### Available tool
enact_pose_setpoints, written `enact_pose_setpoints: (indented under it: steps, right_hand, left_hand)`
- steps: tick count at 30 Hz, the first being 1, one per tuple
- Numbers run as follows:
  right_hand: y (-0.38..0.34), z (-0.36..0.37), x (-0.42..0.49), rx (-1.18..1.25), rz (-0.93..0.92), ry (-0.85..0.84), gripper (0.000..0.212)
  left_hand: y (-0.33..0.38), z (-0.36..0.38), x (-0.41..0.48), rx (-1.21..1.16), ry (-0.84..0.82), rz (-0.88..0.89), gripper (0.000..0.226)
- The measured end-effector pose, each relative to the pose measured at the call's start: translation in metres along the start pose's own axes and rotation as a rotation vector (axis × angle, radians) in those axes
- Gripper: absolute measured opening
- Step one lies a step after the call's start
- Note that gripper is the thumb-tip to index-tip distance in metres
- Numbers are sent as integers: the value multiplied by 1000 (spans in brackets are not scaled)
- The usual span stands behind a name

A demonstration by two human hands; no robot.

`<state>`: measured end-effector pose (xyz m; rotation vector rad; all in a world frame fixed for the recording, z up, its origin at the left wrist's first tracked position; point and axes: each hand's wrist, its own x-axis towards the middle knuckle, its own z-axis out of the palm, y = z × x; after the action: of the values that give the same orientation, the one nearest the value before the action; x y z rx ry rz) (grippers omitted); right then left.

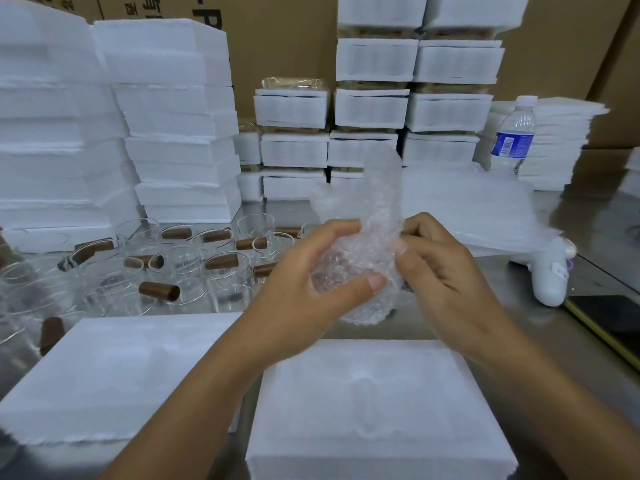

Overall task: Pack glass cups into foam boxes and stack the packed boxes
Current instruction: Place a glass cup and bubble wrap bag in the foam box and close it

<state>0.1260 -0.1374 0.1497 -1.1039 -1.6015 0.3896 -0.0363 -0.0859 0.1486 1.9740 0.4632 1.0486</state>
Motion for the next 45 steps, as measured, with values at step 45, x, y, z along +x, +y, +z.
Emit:
enact_pose_setpoints:
  steps: [45]
  right_hand:
    - [-5, 0, -1, -41, -94, 119, 15]
  left_hand:
    - [4, 1, -2, 319, 74, 67, 32]
